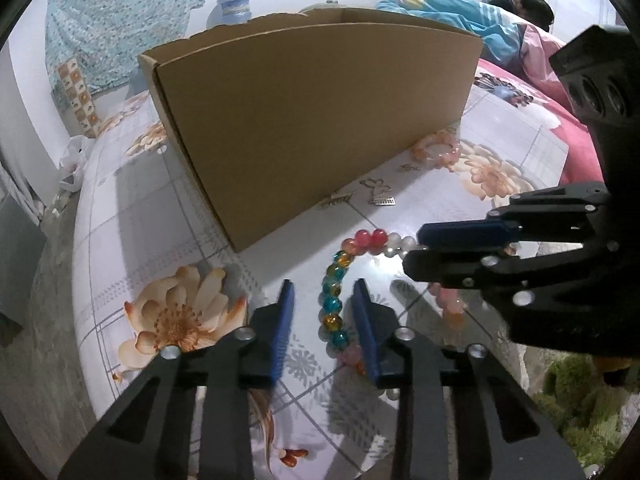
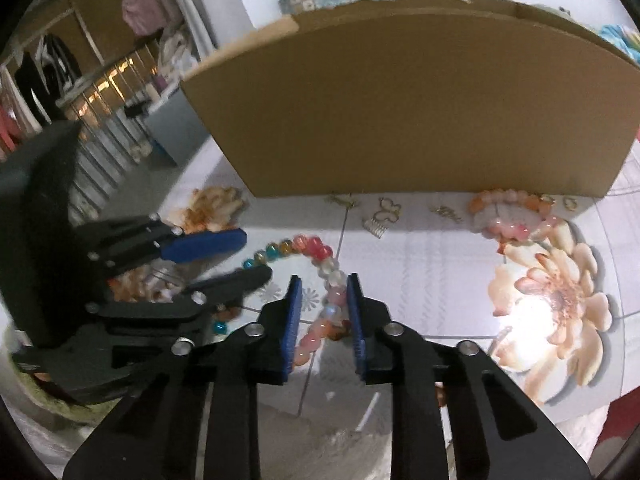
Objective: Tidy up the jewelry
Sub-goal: 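Close the left tool on the bead bracelet and lift it, then carry the bead bracelet with the left tool into the box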
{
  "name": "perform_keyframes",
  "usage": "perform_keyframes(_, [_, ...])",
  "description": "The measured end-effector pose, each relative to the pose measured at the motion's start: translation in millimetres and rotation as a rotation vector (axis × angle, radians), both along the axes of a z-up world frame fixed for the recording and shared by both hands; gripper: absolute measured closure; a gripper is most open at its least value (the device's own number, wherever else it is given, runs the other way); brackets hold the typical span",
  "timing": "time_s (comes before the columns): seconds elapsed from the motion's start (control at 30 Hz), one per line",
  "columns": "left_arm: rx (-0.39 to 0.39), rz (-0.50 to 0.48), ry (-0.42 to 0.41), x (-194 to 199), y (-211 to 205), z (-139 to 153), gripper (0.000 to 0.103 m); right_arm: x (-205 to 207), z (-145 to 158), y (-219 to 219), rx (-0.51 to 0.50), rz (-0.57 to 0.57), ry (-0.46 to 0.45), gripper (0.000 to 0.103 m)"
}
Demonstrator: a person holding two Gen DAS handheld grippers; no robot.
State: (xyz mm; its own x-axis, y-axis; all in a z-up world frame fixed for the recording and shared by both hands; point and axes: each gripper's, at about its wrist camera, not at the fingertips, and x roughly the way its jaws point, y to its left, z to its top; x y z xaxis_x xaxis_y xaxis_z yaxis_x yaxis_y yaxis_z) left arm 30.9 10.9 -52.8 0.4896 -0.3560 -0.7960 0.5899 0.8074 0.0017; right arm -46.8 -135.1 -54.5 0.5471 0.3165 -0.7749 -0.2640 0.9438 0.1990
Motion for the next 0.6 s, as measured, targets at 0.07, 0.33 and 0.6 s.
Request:
perform_keyframes(0.07, [0.006, -0.01, -0.009, 0, -2, 0, 0.09, -2, 1, 4, -0.045, 0.004, -0.013, 0.094])
perform_keyframes(0.33, [-0.046, -0.022, -0.033, -8, 2, 19, 0.094, -11, 8, -18, 0.074, -0.007, 0.002, 0.095])
perform_keyframes(0.6, [-0.171, -0.016, -0.111, -27, 18, 78, 0.094, -38, 55, -28, 0.143, 0.009, -0.105, 0.095])
